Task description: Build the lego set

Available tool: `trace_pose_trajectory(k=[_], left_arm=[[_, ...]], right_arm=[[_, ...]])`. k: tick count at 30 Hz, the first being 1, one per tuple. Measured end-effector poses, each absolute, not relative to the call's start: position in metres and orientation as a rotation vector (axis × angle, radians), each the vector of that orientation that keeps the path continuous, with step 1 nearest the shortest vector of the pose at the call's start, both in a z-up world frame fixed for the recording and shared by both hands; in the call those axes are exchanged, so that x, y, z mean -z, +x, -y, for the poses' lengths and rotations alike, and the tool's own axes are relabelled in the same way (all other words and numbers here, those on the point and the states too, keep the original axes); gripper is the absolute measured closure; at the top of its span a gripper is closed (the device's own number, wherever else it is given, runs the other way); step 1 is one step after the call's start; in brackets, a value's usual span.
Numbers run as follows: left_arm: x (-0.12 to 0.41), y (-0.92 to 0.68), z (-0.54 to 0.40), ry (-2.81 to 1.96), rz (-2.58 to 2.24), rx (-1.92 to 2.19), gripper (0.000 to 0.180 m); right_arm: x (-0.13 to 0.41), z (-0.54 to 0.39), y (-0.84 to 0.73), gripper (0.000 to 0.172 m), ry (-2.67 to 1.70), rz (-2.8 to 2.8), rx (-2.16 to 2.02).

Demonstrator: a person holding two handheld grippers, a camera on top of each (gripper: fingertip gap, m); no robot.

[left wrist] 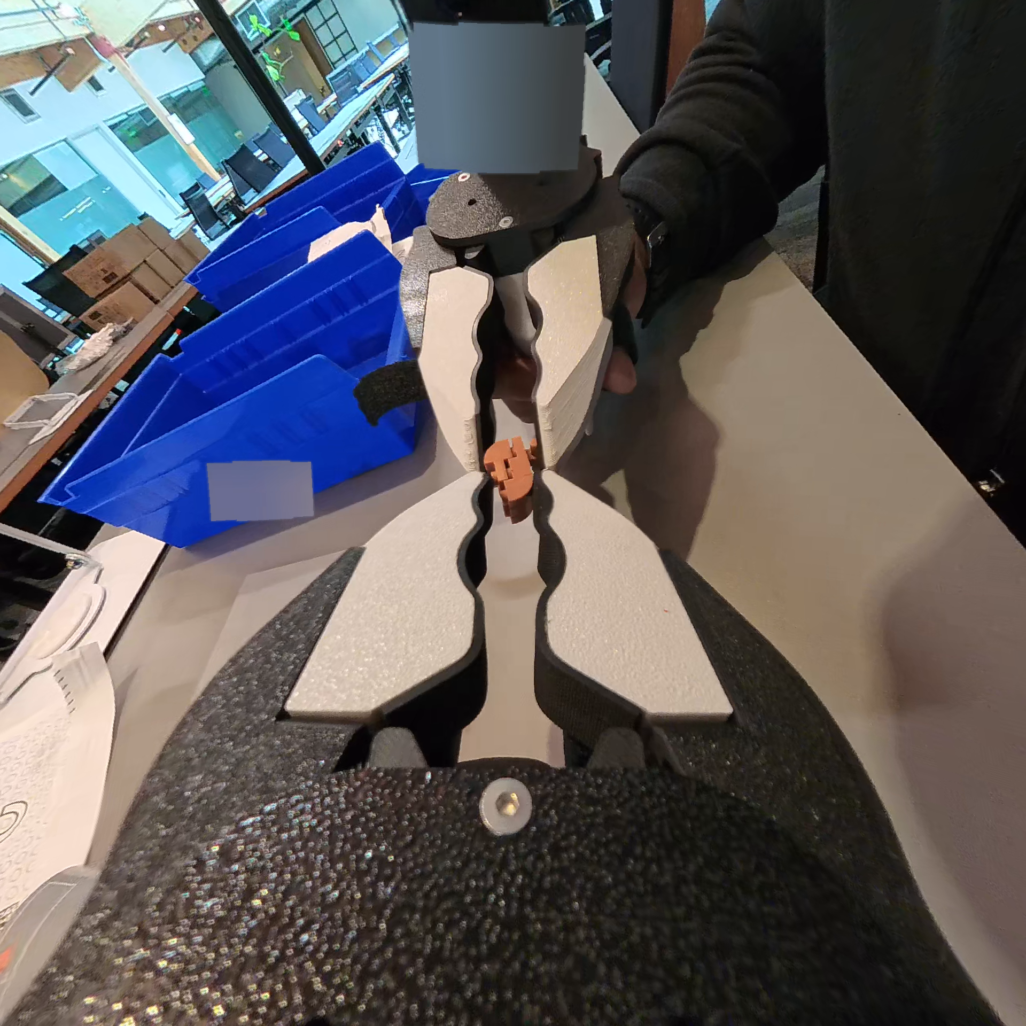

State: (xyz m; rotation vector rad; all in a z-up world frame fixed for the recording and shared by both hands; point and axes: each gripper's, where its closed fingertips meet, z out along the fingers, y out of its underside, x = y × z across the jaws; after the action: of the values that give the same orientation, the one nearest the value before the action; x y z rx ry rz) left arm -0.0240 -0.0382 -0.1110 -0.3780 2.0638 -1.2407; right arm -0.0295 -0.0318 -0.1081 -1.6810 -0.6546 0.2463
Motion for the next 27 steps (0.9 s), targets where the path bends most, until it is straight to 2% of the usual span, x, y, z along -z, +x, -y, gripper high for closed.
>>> trace_pose_trajectory(k=[27], left_arm=[[0.1170, -0.0318, 0.0414, -0.447, -2.156, 1.410, 0.170]], right_arm=[[0.1114, 0.0388, -0.0356, 0.151, -1.638, 0.813, -0.097]])
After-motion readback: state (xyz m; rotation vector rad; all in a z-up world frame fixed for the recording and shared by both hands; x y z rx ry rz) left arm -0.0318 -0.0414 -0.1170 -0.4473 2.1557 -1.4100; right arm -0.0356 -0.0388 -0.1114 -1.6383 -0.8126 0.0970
